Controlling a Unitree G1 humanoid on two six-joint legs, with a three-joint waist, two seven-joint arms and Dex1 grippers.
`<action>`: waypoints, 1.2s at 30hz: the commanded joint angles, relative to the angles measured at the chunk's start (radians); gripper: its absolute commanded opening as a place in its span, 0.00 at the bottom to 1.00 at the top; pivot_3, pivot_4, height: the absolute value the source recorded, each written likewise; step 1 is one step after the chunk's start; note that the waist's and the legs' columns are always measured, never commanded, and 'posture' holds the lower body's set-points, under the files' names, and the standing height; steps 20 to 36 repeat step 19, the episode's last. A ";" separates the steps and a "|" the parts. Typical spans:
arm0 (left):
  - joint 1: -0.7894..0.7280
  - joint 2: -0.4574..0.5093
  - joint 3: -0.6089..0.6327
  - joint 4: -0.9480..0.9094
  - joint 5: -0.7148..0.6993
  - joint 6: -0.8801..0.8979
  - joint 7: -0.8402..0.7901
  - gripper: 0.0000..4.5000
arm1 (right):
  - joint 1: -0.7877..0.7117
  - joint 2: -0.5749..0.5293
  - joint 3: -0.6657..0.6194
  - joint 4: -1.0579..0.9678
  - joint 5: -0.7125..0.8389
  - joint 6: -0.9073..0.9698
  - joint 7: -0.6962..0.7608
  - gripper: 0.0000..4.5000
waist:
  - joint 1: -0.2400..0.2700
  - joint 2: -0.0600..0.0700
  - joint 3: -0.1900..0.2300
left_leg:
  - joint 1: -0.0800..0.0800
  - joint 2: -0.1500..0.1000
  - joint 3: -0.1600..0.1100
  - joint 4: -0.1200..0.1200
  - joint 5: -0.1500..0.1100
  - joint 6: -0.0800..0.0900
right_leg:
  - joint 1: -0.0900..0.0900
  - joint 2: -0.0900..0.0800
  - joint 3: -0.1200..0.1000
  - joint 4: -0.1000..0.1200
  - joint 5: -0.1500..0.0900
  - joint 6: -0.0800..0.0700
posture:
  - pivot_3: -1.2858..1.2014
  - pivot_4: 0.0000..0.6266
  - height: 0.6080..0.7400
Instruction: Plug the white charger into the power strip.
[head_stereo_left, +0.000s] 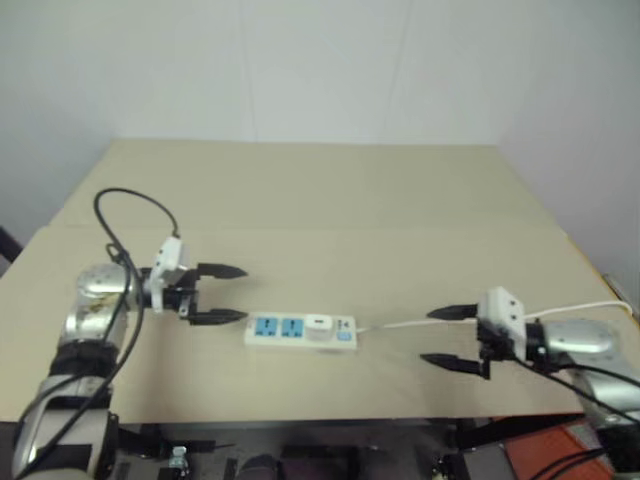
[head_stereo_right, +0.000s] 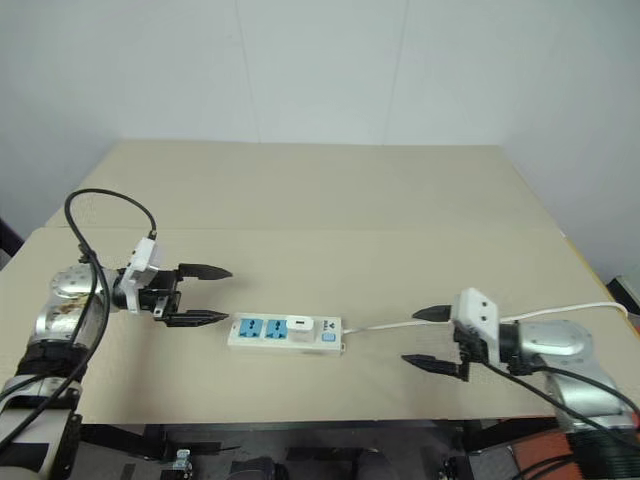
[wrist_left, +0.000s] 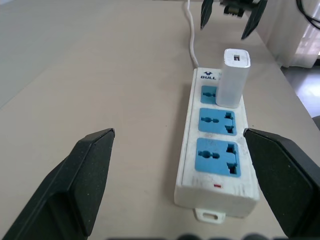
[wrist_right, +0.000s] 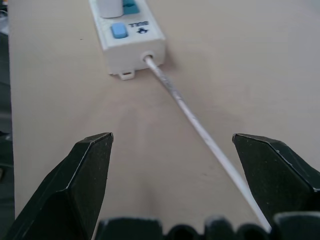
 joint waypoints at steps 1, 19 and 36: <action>0.019 0.024 0.041 -0.060 -0.025 0.033 0.015 1.00 | 0.014 -0.036 -0.073 -0.036 0.040 0.012 -0.008 1.00 | 0.000 0.000 0.000 | 0.000 0.000 0.000 0.000 0.000 0.000 | 0.000 0.000 0.000 0.000 0.000 0.000 | 0.52 0.24 1.00; 0.078 0.054 0.057 -0.178 -0.041 0.128 0.025 1.00 | 0.021 0.001 -0.052 -0.024 0.034 -0.008 -0.048 1.00 | 0.002 0.000 0.000 | 0.000 0.000 0.000 0.000 0.000 0.000 | 0.000 0.000 0.001 0.000 0.000 0.000 | 0.52 0.24 1.00; 0.078 0.054 0.057 -0.178 -0.041 0.128 0.025 1.00 | 0.021 0.001 -0.052 -0.024 0.034 -0.008 -0.048 1.00 | 0.002 0.000 0.000 | 0.000 0.000 0.000 0.000 0.000 0.000 | 0.000 0.000 0.001 0.000 0.000 0.000 | 0.52 0.24 1.00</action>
